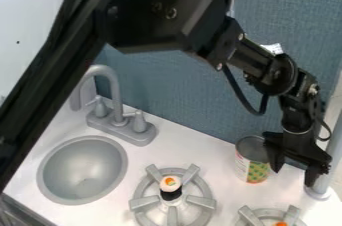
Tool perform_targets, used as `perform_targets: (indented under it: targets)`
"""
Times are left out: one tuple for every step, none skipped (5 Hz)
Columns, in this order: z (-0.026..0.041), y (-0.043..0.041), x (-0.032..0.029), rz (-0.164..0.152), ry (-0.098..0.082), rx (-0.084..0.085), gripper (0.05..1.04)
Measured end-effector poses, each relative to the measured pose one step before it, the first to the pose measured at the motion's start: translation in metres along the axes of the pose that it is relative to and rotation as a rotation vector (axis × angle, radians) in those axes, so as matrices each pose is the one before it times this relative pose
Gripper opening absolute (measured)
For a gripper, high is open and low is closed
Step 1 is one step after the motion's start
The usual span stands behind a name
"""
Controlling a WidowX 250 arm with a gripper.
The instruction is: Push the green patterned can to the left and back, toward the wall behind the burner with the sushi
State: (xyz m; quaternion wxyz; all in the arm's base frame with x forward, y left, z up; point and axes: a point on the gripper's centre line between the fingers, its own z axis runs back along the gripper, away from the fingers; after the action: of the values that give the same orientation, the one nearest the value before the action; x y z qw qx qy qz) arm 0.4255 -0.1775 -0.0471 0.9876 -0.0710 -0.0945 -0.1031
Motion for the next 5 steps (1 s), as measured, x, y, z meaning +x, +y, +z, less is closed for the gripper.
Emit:
perform_targets:
  targets:
    - [-0.00645, 0.00043, 0.00076, 0.0217, 0.0045, 0.0007, 1.007]
    - [-0.01049, 0.00235, 0.00168, 0.0109, 0.0033, 0.0116, 1.007]
    - [-0.01132, 0.00313, 0.00049, 0.0039, -0.0128, -0.0008, 1.007]
    - [-0.00043, 0.01599, 0.00785, 0.0237, -0.0478, 0.0533, 1.004]
    - [-0.00205, 0.04392, -0.00854, 0.2022, -0.0415, 0.1242, 1.002]
